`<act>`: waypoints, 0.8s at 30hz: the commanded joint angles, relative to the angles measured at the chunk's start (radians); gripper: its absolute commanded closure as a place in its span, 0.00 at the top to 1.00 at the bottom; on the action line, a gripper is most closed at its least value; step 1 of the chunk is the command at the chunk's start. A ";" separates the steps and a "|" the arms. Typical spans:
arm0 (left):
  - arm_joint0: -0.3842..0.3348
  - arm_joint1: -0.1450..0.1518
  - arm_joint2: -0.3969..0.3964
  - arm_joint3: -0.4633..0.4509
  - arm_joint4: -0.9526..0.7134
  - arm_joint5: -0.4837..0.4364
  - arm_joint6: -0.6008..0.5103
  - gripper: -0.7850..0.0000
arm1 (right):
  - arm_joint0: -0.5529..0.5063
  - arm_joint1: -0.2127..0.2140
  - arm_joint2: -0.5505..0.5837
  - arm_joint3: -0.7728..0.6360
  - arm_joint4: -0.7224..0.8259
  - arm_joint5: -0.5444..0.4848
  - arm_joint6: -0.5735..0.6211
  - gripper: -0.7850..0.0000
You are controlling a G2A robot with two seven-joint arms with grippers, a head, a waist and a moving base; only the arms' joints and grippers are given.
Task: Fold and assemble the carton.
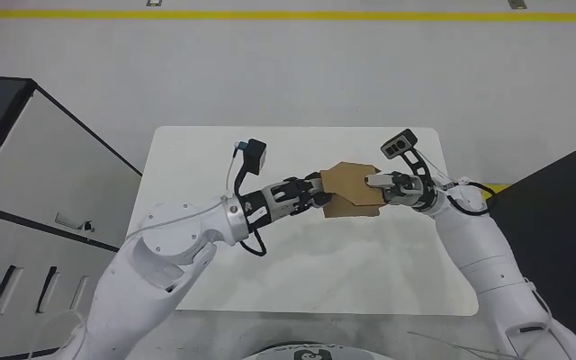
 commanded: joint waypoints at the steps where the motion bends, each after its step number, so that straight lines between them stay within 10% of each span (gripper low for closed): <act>1: -0.004 -0.001 0.004 0.003 0.001 0.002 0.000 0.00 | 0.001 0.003 -0.003 -0.001 0.005 -0.003 0.000 0.00; 24: -0.030 -0.006 0.001 0.039 -0.042 0.000 -0.029 0.00 | 0.019 0.034 -0.053 -0.001 0.070 -0.044 0.000 0.00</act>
